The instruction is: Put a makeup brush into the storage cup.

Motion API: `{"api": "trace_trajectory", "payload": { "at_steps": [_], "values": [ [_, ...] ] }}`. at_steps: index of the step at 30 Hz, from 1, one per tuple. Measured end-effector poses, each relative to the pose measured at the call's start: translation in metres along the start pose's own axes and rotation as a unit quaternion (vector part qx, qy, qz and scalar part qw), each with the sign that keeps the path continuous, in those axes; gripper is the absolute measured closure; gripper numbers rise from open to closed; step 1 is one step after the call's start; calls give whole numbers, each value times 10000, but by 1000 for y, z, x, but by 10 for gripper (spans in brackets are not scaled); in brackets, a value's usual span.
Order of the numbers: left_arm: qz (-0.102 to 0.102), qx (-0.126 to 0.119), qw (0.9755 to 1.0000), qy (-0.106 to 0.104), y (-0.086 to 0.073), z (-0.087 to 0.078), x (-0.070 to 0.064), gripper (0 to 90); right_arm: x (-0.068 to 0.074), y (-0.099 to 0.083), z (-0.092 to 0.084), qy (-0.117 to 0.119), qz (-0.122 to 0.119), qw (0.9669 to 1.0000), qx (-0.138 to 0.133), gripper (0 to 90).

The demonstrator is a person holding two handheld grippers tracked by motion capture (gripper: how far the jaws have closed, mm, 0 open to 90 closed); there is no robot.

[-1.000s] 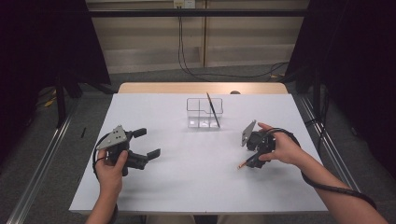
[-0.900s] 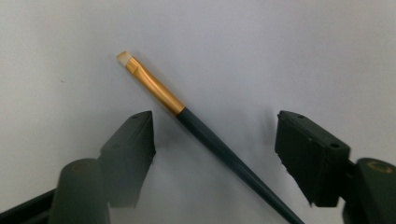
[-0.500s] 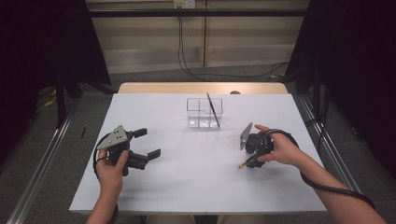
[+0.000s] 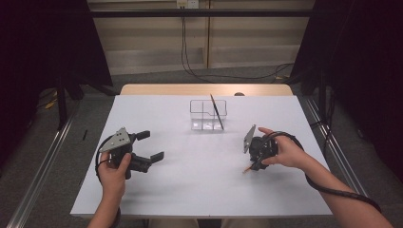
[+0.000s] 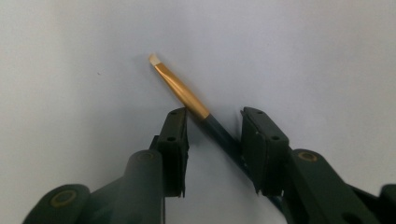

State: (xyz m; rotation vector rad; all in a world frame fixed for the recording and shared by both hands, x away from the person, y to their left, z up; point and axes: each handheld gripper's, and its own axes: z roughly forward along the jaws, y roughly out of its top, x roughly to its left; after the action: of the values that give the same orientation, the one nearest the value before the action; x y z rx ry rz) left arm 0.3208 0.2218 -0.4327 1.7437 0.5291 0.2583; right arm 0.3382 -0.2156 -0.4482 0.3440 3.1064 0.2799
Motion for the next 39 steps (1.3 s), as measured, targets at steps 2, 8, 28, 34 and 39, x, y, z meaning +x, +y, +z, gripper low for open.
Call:
{"api": "trace_trajectory", "payload": {
  "at_steps": [2,8,28,34,39],
  "values": [
    [8,6,10000,-13,0,0,0,2,0,0,0,7,24,10000,15,640],
    [-7,-3,10000,-28,0,0,0,1,0,1,0,-23,208,9998,33,714],
    [14,19,10000,12,0,0,0,2,-1,1,0,-12,793,9968,-41,842],
    [14,22,10000,18,0,0,0,1,-3,-2,0,39,923,9956,-131,842],
    [21,15,10000,22,0,-1,0,2,-3,-4,-1,54,973,9950,-207,842]
  ]
}}
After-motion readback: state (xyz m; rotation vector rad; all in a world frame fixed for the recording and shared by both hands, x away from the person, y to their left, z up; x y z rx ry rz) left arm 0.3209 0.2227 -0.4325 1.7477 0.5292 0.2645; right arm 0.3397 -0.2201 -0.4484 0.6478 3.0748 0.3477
